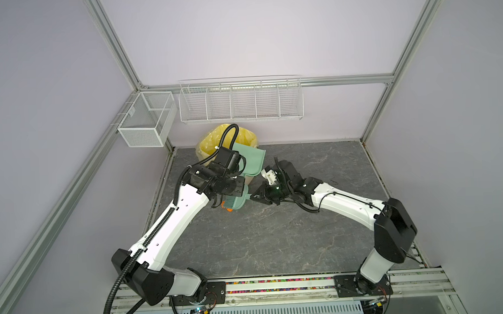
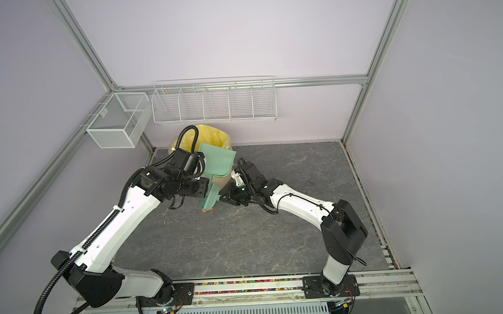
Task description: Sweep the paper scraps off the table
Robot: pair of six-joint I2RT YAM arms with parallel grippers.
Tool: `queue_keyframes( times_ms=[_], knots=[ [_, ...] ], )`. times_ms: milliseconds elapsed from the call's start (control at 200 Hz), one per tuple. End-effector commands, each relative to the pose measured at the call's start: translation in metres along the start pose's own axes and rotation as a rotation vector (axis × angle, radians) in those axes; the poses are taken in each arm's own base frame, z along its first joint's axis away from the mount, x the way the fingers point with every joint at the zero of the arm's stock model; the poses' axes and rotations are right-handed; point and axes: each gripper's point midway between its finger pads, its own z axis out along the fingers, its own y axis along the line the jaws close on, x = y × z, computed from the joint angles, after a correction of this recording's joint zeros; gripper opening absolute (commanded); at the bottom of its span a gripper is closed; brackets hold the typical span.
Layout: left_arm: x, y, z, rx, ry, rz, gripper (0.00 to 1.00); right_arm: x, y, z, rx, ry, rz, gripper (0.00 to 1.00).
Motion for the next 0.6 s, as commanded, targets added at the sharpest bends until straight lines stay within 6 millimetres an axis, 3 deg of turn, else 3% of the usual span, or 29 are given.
queue_keyframes(
  times_ms=[0,205,595],
  knots=[
    [0.004,0.005,-0.009,-0.016,-0.009,-0.027,0.0,-0.01,0.017,0.015,-0.058,-0.037,0.039,0.07],
    [0.01,0.006,-0.01,-0.012,-0.008,-0.035,0.0,-0.008,0.015,0.042,-0.05,-0.013,0.061,0.07],
    [0.015,0.01,-0.01,-0.03,0.002,-0.023,0.0,-0.014,-0.014,0.083,-0.016,0.002,0.143,0.07]
  ],
)
